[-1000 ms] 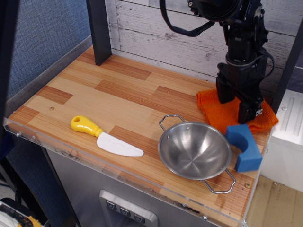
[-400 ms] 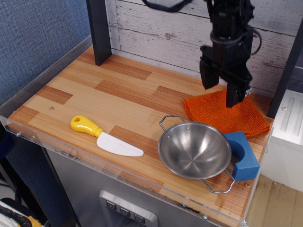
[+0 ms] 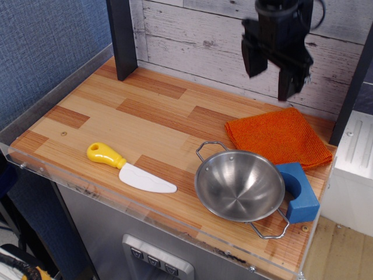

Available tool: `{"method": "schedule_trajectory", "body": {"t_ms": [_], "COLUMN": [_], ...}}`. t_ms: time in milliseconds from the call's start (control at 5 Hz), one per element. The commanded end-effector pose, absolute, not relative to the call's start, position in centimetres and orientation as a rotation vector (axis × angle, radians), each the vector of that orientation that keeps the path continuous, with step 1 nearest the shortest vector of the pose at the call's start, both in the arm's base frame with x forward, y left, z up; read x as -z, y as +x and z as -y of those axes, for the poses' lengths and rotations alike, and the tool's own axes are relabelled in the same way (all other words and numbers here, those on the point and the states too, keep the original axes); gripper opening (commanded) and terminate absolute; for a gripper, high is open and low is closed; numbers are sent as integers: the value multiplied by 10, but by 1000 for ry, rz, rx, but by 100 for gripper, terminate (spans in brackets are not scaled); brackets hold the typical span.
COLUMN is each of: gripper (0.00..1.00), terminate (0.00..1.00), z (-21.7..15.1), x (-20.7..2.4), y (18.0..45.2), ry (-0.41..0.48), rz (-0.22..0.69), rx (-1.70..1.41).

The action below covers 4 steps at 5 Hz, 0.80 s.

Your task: Move the orange cloth behind the pot

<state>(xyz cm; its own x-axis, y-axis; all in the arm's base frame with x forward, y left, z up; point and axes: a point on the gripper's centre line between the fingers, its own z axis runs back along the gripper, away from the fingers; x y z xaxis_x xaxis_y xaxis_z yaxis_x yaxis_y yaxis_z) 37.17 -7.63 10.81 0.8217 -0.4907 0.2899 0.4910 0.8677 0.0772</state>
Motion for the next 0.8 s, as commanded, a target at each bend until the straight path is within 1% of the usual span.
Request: {"method": "schedule_trajectory", "body": {"t_ms": [0, 400, 600], "gripper": [100, 100, 100], "terminate": [0, 0, 100], "z": [72, 72, 72], "x": [-149, -149, -149], "y": [357, 357, 357], "ry": [2, 2, 2], "rz": [392, 392, 392], "rx": [472, 472, 472]}}
